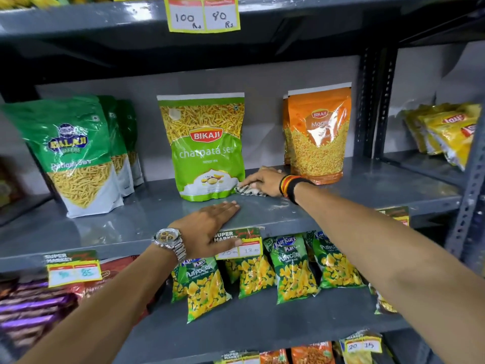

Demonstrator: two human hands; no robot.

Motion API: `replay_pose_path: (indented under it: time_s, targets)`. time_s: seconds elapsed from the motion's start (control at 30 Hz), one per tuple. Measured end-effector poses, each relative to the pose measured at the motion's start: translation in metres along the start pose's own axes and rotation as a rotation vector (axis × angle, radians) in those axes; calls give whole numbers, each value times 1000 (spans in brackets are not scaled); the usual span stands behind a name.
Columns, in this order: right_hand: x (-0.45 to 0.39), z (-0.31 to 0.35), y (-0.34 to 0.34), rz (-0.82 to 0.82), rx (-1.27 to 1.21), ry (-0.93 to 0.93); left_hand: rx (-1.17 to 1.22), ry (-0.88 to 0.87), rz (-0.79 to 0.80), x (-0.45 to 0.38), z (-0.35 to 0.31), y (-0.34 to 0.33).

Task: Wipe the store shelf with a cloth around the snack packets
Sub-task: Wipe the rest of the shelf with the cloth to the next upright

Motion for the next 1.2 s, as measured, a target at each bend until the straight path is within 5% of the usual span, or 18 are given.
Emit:
replay_pose_path:
  time_s: [0.33, 0.6, 0.83, 1.03, 1.2]
  targets:
    - [103, 30, 19, 237, -151, -32, -13, -18, -18, 0, -3, 1]
    - [77, -21, 24, 15, -100, -193, -23, -4, -9, 4, -5, 5]
    - [154, 49, 28, 149, -174, -79, -26, -17, -2, 4, -6, 4]
    - [168, -32, 68, -69, -86, -305, -37, 18, 33, 4, -6, 7]
    - [182, -1, 49, -62, -98, -261, -64, 45, 60, 5, -7, 5]
Point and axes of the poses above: each hand's wrist, its own x-axis away from the middle knuckle, its own y-axis out of the back of the hand, z = x × y, the point moved 10 cm from there along -x, towards the middle knuckle, and after that the axes turned 15 degrees about y, right-handed, at the moved point
